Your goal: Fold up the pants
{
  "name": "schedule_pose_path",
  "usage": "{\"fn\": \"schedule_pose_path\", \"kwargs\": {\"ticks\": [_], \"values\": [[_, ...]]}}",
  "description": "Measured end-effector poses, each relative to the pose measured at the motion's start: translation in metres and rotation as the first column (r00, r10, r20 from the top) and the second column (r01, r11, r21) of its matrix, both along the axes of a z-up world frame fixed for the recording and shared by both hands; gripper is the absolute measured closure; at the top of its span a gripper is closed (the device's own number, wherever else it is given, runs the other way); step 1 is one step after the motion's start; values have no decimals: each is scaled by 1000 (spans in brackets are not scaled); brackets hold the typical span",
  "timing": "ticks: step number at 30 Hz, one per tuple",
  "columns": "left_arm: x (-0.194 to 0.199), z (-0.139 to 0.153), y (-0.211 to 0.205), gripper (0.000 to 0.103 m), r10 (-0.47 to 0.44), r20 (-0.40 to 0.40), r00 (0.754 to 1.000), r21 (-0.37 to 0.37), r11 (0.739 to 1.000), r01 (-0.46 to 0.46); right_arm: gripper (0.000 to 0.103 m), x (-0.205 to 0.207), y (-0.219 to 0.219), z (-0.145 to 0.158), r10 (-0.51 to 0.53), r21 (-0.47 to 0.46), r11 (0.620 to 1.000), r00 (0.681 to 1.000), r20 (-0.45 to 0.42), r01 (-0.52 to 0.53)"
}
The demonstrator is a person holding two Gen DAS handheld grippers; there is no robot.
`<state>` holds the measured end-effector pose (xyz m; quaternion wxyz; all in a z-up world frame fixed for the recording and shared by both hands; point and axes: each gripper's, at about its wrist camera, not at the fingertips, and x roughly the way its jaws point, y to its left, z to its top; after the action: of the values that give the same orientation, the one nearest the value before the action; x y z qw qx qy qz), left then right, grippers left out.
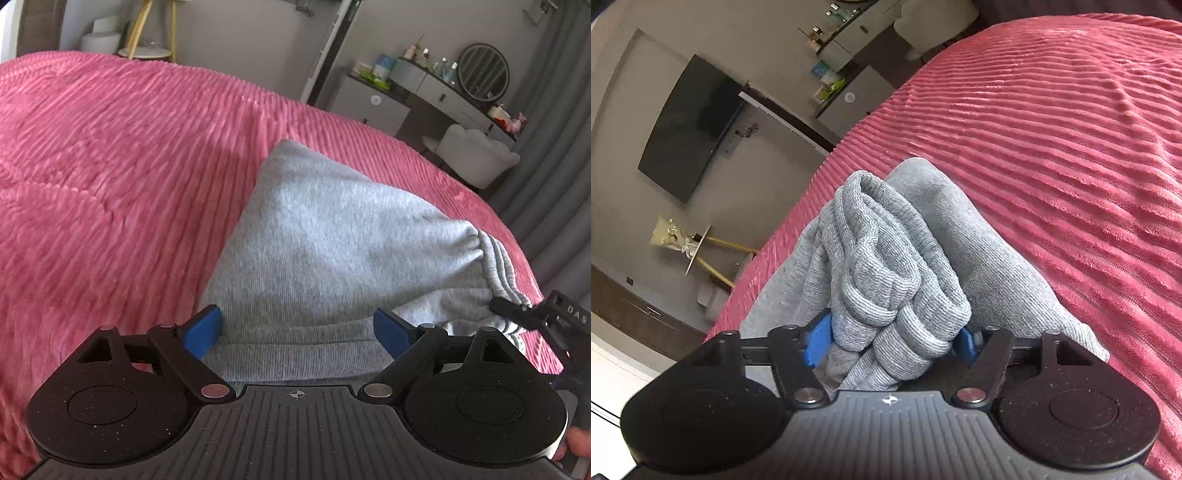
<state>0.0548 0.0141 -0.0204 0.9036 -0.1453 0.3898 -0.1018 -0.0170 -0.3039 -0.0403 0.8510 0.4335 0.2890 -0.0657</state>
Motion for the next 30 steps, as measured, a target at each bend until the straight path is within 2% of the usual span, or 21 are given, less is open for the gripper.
{"fn": "schedule_pose_path", "kwargs": {"ticks": [1, 4, 9, 10, 13, 16, 17, 18, 20, 21, 22, 23, 24, 27, 29, 30], "values": [[0, 0, 0, 10, 0, -1, 1000, 0, 1000, 0, 29, 1, 0, 0, -2, 5, 1000, 1000, 0, 2], [-1, 0, 1, 10, 1, -2, 1000, -10, 1000, -1, 28, 7, 4, -1, 2, -24, 1000, 1000, -18, -2], [-4, 4, 4, 10, 2, -4, 1000, -25, 1000, -3, 53, 9, 11, 12, 29, -125, 992, 999, -20, -31], [-5, 6, 5, 10, 1, -5, 1000, -31, 1000, -1, 58, 7, 11, 18, 28, -128, 991, 1000, 0, -28], [-11, 10, 10, 10, 3, 9, 1000, -22, 1000, -3, 59, -6, 7, 40, 20, -120, 993, 997, 81, -11], [-16, 12, 22, 10, 31, 12, 999, -32, 999, -31, 58, -29, 9, 51, 18, -217, 976, 987, 159, 17], [-16, 11, 28, 10, 45, 3, 999, -47, 998, -45, 55, -35, 7, 47, 14, -243, 970, 988, 153, 24], [-15, 11, 33, 10, 56, -8, 998, -57, 997, -56, 53, -36, 4, 39, 3, -267, 963, 994, 111, 27], [-12, 8, 40, 10, 73, -40, 997, -68, 995, -76, 49, -27, -7, 14, -14, -262, 965, 996, -88, -10], [-12, 8, 43, 10, 75, -50, 996, -66, 995, -78, 48, -29, -12, 9, -23, -227, 974, 995, -98, 0], [-13, 7, 46, 10, 73, -52, 996, -66, 995, -76, 40, -34, -17, 14, -38, -185, 982, 998, -57, 27], [-13, 7, 47, 10, 66, -54, 996, -67, 995, -69, 27, -38, -18, 22, -45, -173, 984, 999, -30, 40], [-13, 7, 48, 10, 53, -59, 997, -62, 996, -56, 22, -42, -16, 32, -61, -207, 977, 998, -7, 58], [-11, 8, 43, 10, 4, -76, 997, -3, 1000, -4, 17, -51, -4, 55, -47, -384, 921, 998, 50, 63], [-10, 8, 38, 10, -42, -91, 995, -4, 999, 42, 11, -56, 4, 58, -29, -480, 876, 998, 64, 56], [-12, 9, 33, 10, -69, -83, 994, -9, 998, 68, 11, -57, 3, 56, -23, -493, 868, 998, 62, 50]]}}
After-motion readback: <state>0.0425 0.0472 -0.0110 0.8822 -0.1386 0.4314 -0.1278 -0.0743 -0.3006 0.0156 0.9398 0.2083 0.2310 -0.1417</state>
